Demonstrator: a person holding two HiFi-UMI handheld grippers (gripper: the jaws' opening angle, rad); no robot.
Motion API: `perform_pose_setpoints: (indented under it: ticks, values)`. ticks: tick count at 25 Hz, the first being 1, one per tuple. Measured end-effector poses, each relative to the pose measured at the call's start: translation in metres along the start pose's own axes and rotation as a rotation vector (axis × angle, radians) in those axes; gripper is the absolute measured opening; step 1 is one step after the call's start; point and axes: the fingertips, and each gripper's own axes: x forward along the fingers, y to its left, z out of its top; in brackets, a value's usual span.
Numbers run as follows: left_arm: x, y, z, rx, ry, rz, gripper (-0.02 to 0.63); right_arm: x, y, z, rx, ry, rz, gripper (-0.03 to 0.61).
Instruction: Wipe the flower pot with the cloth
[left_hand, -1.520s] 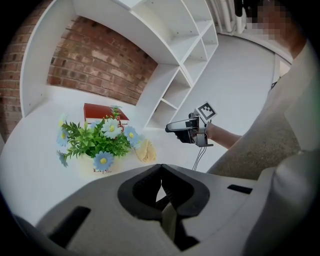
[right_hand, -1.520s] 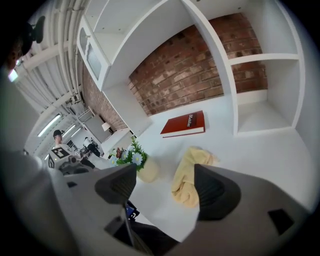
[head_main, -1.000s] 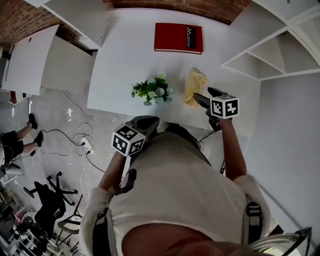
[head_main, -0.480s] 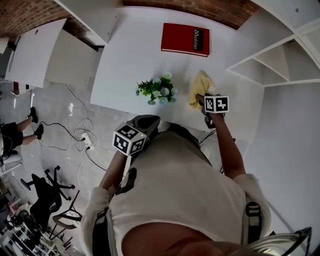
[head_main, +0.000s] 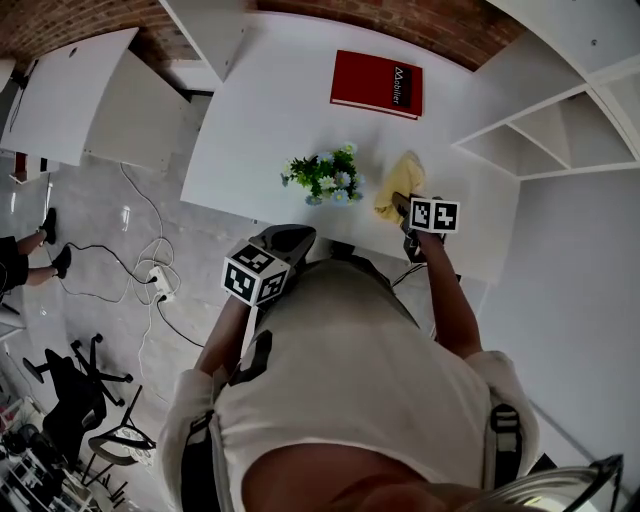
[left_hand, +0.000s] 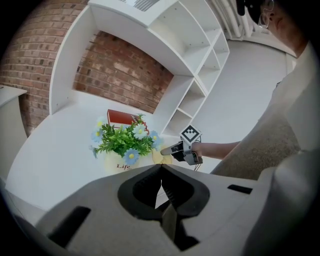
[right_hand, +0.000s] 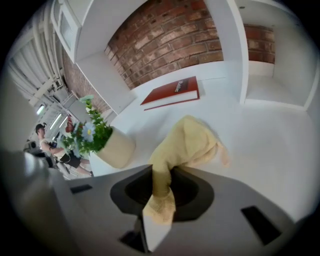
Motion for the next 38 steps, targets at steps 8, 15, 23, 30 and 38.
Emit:
perform_pose_setpoints:
  ticks: [8,15,23,30,38]
  values:
    - [-0.038,0.029,-0.022,0.121,-0.005,0.068,0.021,-0.024,0.084,-0.004,0.085,-0.080,0.123,0.091]
    - [-0.073,0.058,-0.030,0.140,-0.026,0.063,0.021,-0.045,0.143,-0.021,0.044,-0.113,0.141,0.092]
    - [-0.100,0.082,-0.036,0.218,0.006,0.096,0.021,-0.083,0.174,-0.034,0.071,-0.212,0.142,0.094]
    - [-0.077,0.062,-0.035,0.268,0.051,0.056,0.021,-0.091,0.168,-0.044,0.119,-0.229,0.186,0.094]
    - [-0.034,0.058,0.006,0.333,0.056,0.138,0.023,-0.091,0.138,-0.009,0.110,-0.242,0.262,0.094]
